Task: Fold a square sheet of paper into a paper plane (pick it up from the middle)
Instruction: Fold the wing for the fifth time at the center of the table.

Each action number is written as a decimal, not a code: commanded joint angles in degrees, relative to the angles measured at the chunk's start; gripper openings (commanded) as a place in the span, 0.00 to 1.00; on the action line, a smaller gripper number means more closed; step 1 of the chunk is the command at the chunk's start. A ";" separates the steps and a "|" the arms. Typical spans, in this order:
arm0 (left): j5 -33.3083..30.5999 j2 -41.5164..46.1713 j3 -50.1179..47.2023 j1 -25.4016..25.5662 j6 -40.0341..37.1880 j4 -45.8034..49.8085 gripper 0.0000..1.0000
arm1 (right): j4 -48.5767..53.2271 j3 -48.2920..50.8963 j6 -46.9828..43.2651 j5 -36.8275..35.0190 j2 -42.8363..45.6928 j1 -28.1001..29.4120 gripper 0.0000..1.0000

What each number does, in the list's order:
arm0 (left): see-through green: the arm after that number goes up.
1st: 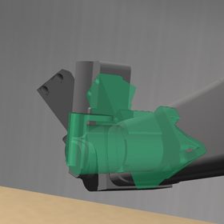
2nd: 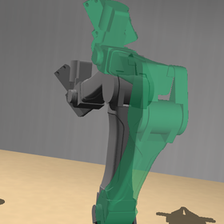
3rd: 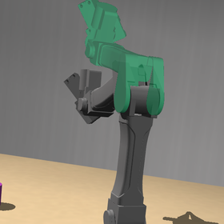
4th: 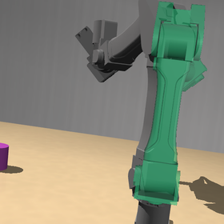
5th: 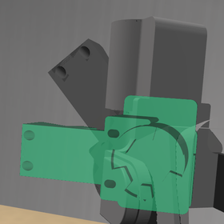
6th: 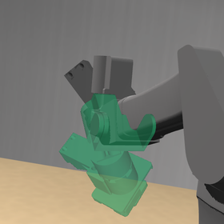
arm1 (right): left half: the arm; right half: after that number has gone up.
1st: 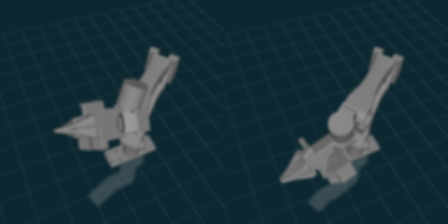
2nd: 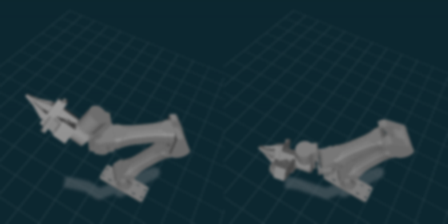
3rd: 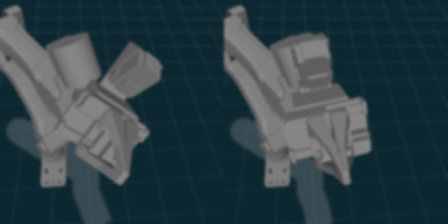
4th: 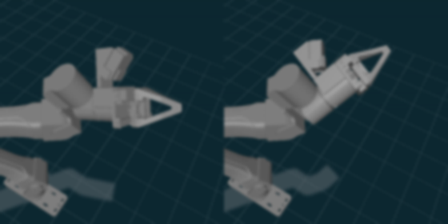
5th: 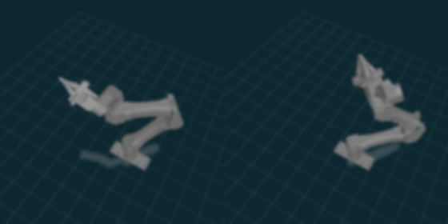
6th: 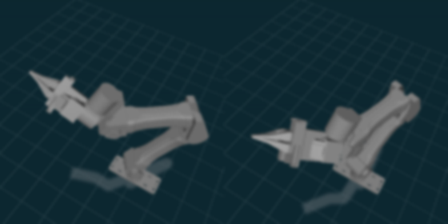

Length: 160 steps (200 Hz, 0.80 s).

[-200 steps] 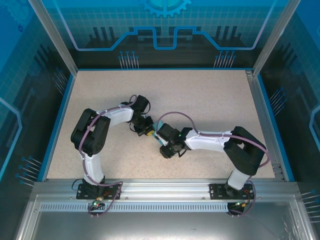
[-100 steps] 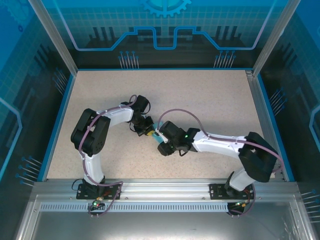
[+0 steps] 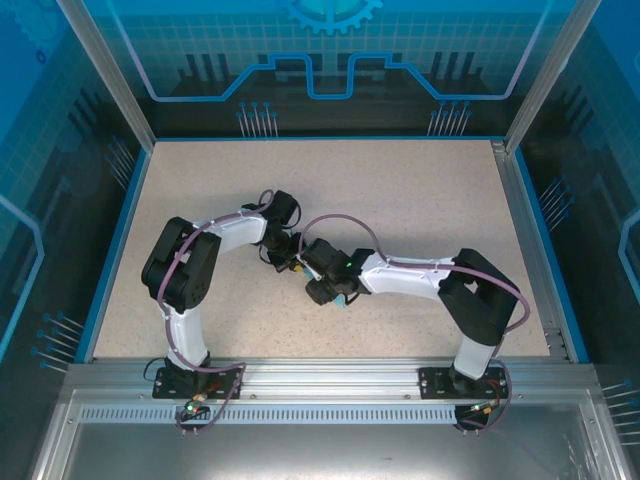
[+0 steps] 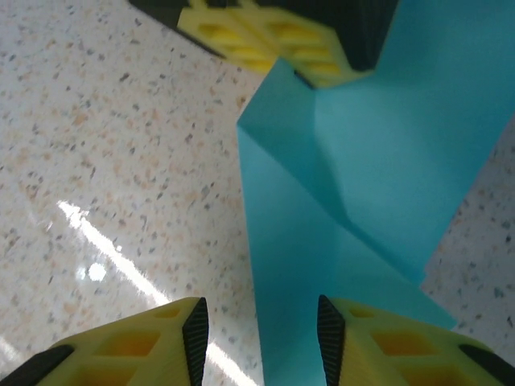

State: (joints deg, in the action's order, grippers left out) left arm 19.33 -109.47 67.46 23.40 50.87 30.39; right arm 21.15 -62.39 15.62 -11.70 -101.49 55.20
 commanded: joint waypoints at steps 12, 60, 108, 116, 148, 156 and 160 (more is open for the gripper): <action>1.32 -0.23 1.33 -0.23 -0.64 2.30 0.02 | 1.17 -1.68 -1.65 -6.46 -2.81 1.96 0.41; 1.43 -0.35 1.40 -0.24 -0.42 2.22 0.02 | -0.51 -0.78 -1.69 -10.24 -3.67 2.54 0.40; 1.49 0.15 1.29 -0.26 -0.17 2.22 0.02 | -0.93 -0.99 -1.16 -11.09 -4.94 2.72 0.26; 1.39 0.35 1.35 -0.24 -0.22 2.21 0.02 | -1.06 -0.74 -1.05 -11.30 -4.76 2.65 0.23; 1.39 1.30 1.53 -0.24 -0.24 2.65 0.04 | -1.97 0.70 -0.63 -11.59 -3.56 2.67 0.13; 1.32 1.77 1.71 -0.25 -0.19 2.70 0.06 | -2.22 1.19 -0.63 -11.47 -3.17 2.59 0.10; 1.33 2.08 1.66 -0.22 -0.19 2.74 0.07 | -2.39 1.49 -0.61 -11.22 -3.00 2.50 0.08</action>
State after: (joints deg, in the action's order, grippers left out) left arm 19.33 -109.45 67.48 23.40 50.87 30.55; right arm 20.18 -62.57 14.55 -22.15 -105.56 56.97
